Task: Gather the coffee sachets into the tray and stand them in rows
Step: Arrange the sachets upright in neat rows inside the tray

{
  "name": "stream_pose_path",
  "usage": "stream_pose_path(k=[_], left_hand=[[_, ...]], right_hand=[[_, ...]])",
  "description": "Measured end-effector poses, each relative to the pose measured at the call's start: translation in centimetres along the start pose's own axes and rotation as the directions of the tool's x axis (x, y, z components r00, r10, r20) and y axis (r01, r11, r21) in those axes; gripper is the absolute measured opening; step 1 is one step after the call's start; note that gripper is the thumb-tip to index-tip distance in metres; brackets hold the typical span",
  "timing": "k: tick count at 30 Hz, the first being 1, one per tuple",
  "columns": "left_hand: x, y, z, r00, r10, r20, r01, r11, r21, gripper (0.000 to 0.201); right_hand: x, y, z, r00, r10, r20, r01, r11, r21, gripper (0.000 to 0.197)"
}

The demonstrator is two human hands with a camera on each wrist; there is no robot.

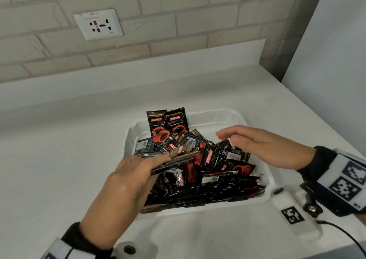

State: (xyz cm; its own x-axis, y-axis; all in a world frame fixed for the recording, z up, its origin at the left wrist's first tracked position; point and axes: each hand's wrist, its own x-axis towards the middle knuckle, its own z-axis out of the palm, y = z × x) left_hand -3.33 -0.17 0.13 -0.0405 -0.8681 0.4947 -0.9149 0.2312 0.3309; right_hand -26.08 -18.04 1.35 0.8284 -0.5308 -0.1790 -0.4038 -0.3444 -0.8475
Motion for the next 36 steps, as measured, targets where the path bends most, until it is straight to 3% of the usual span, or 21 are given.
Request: stream_pose_path(k=[4, 6, 9, 11, 13, 15, 17, 20, 23, 26, 32, 36], left_hand=[[0.8, 0.0, -1.8, 0.983, -0.099, -0.155, 0.095, 0.995, -0.034, 0.029], [1.5, -0.6, -2.8, 0.946, -0.197, -0.258, 0.168, 0.977, -0.132, 0.033], [3.6, -0.9, -3.8, 0.879, -0.322, -0.351, 0.253, 0.94, -0.229, 0.042], [5.3, 0.5, -4.1, 0.864, -0.274, -0.423, 0.208, 0.958, -0.196, 0.032], [6.8, 2.3, -3.6, 0.887, -0.172, -0.428, 0.13, 0.983, -0.127, 0.02], [7.7, 3.8, -2.6, 0.914, -0.043, -0.403, 0.055, 0.998, 0.018, 0.017], [8.4, 4.9, -1.5, 0.938, 0.011, -0.346, 0.01, 0.998, 0.058, 0.023], [8.9, 5.5, -0.4, 0.945, 0.077, -0.317, -0.043, 0.993, 0.113, 0.029], [8.7, 5.5, 0.6, 0.964, 0.059, -0.26, -0.026, 0.991, 0.129, 0.037], [7.9, 5.5, 1.3, 0.986, -0.015, -0.167, 0.022, 0.999, 0.039, 0.049], [6.8, 5.1, 1.3, 0.992, -0.098, -0.084, 0.071, 0.957, -0.28, 0.049], [7.1, 3.9, 1.2, 0.954, -0.242, -0.178, 0.15, 0.897, -0.415, 0.039]], right_hand=[[0.0, -0.3, -2.2, 0.979, -0.064, -0.194, 0.062, 0.998, -0.016, 0.028], [-0.1, -1.1, -3.0, 0.944, -0.093, -0.317, 0.129, 0.987, 0.095, 0.03], [-0.3, -3.3, -2.6, 0.948, -0.169, -0.271, 0.251, 0.919, 0.303, 0.053], [0.0, -5.0, -1.2, 0.972, -0.209, -0.106, 0.234, 0.875, 0.424, 0.066], [0.6, -6.6, 0.6, 0.973, -0.232, 0.003, 0.199, 0.841, 0.503, 0.087], [1.7, -7.8, 2.0, 0.972, -0.235, -0.007, 0.189, 0.764, 0.618, 0.119], [2.9, -8.6, 2.9, 0.968, -0.238, -0.086, 0.219, 0.618, 0.755, 0.131], [3.2, -9.5, 3.5, 0.953, -0.216, -0.21, 0.282, 0.397, 0.873, 0.093], [2.6, -9.5, 4.1, 0.945, -0.18, -0.274, 0.32, 0.324, 0.89, 0.053], [2.0, -8.7, 4.0, 0.969, -0.073, -0.237, 0.248, 0.262, 0.933, 0.019], [2.4, -6.1, 3.3, 0.974, 0.137, -0.178, 0.132, 0.29, 0.948, 0.041], [2.0, -4.8, 2.2, 0.99, 0.106, -0.097, 0.056, 0.34, 0.939, 0.037]])
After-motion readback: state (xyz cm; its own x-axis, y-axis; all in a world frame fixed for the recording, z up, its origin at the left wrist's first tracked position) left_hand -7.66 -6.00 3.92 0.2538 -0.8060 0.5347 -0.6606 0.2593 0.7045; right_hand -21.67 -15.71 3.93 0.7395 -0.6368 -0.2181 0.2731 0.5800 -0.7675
